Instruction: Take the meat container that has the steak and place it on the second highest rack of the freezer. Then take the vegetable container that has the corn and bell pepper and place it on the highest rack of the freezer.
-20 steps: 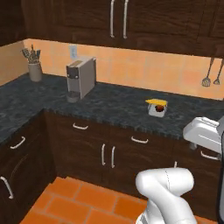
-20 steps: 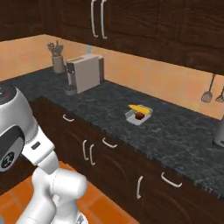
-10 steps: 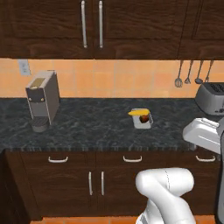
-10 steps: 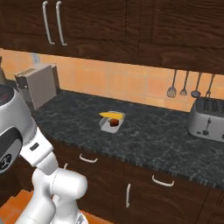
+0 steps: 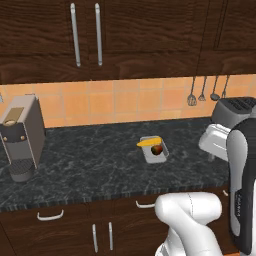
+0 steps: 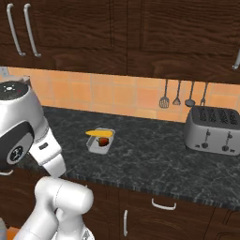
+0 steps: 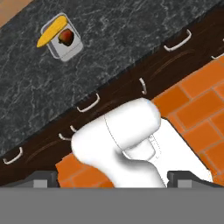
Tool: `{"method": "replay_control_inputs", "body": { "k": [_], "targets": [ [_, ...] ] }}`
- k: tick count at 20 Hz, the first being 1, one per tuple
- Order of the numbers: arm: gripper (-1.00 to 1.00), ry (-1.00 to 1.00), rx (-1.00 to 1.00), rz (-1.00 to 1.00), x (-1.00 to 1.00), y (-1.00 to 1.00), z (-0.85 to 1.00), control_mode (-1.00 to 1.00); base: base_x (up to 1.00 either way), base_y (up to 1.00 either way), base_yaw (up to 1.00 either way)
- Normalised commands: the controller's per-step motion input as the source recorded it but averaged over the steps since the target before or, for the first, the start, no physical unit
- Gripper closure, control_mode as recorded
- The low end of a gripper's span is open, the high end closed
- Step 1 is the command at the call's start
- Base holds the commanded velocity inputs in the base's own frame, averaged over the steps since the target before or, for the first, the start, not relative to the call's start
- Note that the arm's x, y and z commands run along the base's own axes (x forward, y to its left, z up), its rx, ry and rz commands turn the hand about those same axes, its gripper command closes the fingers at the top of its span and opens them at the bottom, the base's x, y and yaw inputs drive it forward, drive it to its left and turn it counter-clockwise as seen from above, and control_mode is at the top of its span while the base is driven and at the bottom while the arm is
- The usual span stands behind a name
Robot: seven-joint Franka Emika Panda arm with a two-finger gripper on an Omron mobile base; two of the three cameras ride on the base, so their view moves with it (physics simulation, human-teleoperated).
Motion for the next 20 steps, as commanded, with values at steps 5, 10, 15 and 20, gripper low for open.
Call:
{"method": "replay_control_inputs", "body": {
  "k": [5,10,15,20],
  "targets": [
    [-1.0,0.09,0.06,-0.19,1.0,0.0,-0.54,-1.0,0.0,0.0,0.0],
    [-1.0,0.03,0.07,-0.1,1.0,0.0,-0.74,-1.0,0.0,0.0,0.0],
    [-1.0,0.06,0.01,-0.14,1.0,0.06,-0.72,-1.0,0.0,0.0,0.0],
    [-1.0,0.1,0.0,-0.11,0.95,0.01,-0.55,-1.0,0.0,0.0,0.0]
  ]
}}
